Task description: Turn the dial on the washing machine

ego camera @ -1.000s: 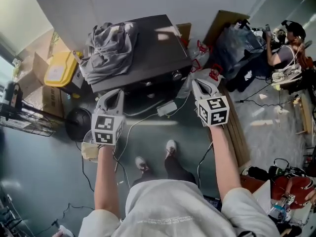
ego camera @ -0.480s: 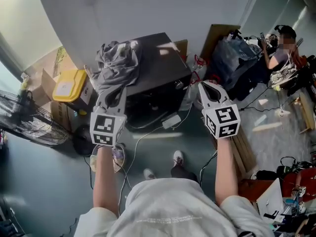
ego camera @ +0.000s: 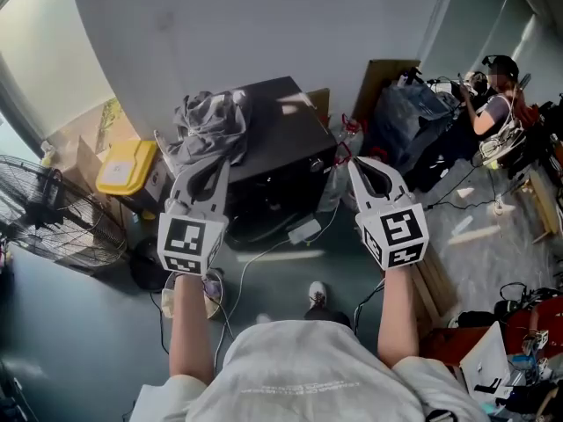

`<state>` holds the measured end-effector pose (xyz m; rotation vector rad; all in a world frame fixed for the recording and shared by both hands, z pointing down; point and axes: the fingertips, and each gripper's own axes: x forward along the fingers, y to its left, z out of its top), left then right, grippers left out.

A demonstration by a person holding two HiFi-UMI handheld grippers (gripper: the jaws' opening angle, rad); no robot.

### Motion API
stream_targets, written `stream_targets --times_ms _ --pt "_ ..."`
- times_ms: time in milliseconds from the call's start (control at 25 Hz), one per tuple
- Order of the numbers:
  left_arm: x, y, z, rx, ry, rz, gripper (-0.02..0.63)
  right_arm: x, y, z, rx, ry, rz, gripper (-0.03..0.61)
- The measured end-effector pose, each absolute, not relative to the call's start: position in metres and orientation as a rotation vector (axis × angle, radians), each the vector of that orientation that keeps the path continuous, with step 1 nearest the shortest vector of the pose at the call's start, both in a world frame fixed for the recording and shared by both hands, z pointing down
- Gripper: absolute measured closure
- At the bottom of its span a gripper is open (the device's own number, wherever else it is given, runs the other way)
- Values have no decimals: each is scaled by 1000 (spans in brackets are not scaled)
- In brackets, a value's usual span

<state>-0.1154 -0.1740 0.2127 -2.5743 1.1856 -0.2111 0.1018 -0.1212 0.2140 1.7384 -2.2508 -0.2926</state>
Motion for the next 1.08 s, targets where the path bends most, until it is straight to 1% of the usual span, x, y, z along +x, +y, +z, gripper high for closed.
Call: stream_targets --times_ms 1080 --pt "-107 -164 225 -2591 1152 -242 598 110 -121 232 1731 -2207 -274 563"
